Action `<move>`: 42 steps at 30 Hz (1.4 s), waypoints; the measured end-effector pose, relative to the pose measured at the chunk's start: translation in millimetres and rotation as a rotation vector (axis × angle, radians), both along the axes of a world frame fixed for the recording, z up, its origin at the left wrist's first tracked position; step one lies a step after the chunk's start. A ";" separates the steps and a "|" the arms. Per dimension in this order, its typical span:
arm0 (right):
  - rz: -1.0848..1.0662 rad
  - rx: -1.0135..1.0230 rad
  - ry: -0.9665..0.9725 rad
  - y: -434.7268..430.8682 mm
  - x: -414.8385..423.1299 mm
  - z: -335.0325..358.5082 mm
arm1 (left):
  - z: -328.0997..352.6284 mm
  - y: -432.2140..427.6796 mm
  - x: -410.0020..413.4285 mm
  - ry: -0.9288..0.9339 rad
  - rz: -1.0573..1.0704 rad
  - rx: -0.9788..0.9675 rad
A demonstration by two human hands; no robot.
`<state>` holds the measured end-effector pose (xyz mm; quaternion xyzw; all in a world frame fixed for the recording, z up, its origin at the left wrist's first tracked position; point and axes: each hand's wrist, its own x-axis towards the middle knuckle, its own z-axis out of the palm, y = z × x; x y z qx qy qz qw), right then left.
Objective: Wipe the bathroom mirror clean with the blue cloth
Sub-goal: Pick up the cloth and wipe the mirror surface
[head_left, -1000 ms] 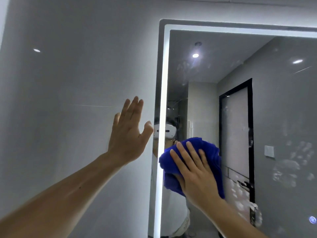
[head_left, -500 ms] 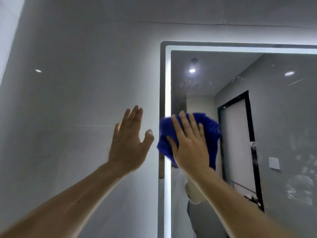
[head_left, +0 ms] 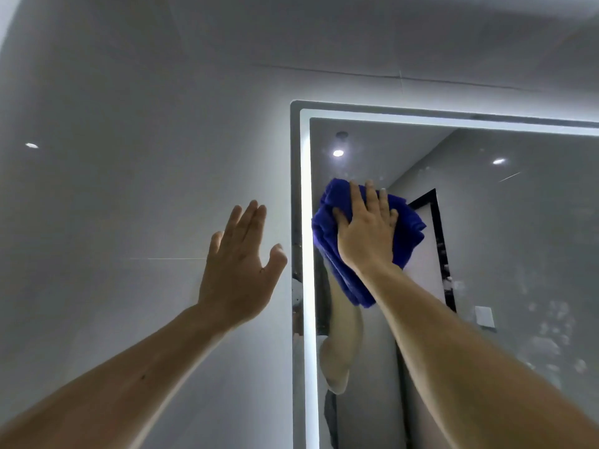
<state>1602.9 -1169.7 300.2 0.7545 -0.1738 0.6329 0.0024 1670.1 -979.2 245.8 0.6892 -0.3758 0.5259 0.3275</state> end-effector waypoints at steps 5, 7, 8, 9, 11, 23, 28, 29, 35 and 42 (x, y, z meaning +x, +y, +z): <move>-0.008 -0.243 0.078 14.4 13.6 -42.6 | 9.2 -2.2 3.0 -0.005 0.035 -0.007; 0.007 -0.320 0.136 9.4 8.5 -79.4 | 13.6 -4.0 1.7 0.013 0.032 -0.015; 0.019 -0.349 0.164 6.0 3.8 -96.7 | 15.3 -4.8 0.5 0.019 0.031 -0.018; 0.025 -0.383 0.189 0.4 -0.4 -111.4 | 16.5 -5.4 -0.8 0.023 0.033 -0.021; 0.021 -0.455 0.226 -15.2 -9.3 -119.5 | 17.1 -5.7 -3.7 0.024 0.046 -0.026; 0.003 -0.205 0.032 -2.3 4.5 23.9 | 21.7 -21.5 -23.3 0.077 0.176 -0.020; 0.079 -0.468 0.210 -5.5 -3.4 -66.6 | 24.2 -25.6 -44.1 0.126 0.186 -0.013; 0.078 -0.509 0.254 -10.0 -8.1 -79.9 | 23.5 -26.0 -48.4 0.128 0.193 -0.011; 0.074 -0.332 0.114 -53.3 -31.1 -21.5 | 34.8 -18.4 -54.0 0.095 0.253 0.026; 0.010 -0.240 0.045 -17.9 -1.4 66.5 | 49.7 -23.6 -33.8 0.068 0.211 0.011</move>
